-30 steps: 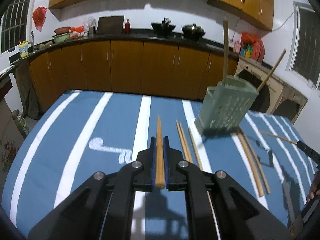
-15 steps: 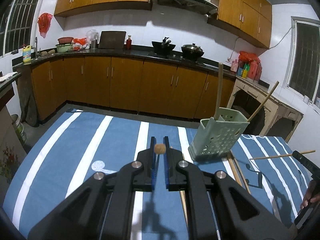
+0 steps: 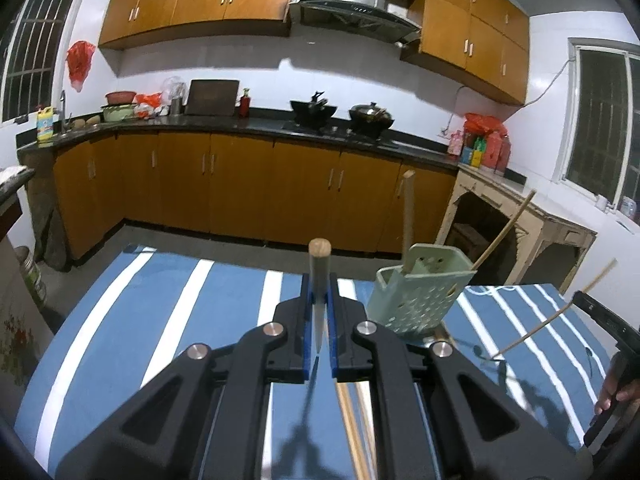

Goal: Organize utensils
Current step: 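Carry the chopstick upright and insert it into the green holder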

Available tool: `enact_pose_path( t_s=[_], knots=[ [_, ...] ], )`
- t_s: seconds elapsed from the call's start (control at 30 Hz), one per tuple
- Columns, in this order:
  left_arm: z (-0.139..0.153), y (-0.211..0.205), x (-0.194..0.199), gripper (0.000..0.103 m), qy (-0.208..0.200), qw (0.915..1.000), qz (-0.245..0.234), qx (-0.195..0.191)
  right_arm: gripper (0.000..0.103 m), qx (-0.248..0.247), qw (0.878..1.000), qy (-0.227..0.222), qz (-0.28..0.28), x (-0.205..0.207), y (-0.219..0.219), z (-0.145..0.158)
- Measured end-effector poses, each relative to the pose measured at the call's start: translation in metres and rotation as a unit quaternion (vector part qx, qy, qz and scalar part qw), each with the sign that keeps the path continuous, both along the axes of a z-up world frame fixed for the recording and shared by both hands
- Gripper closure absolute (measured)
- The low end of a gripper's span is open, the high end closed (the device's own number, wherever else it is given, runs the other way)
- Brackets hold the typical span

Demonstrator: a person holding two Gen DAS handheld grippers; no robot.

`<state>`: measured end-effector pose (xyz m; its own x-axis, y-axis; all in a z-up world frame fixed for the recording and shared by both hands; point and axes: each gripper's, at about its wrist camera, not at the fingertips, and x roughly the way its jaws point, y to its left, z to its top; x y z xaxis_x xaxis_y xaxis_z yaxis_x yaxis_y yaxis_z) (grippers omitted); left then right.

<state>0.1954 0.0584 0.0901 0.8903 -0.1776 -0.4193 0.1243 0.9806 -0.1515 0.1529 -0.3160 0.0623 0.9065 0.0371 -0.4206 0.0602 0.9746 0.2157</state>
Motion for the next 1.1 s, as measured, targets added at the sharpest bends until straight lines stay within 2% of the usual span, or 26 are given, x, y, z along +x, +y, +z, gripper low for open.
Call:
enact_pose_path(
  t_s=[0.27, 0.6, 0.87, 1.1],
  knots=[
    [0.034, -0.019, -0.003, 0.095, -0.022, 0.9991, -0.036, -0.005, 0.095, 0.005, 0.998, -0.051, 0.044, 0.002, 0.021, 0.045],
    [0.078, -0.052, -0.012, 0.095, -0.056, 0.9953, -0.079, 0.005, 0.095, -0.001, 0.991, -0.106, 0.087, 0.006, 0.051, 0.087],
    [0.115, -0.079, 0.005, 0.095, -0.089, 0.9922, -0.087, 0.009, 0.095, -0.015, 0.987, -0.138, 0.081, 0.02, 0.063, 0.105],
    [0.121, -0.087, 0.025, 0.095, -0.097, 0.9926, -0.073, -0.002, 0.095, -0.015, 0.987, -0.146, 0.071, 0.039, 0.068, 0.108]
  ],
)
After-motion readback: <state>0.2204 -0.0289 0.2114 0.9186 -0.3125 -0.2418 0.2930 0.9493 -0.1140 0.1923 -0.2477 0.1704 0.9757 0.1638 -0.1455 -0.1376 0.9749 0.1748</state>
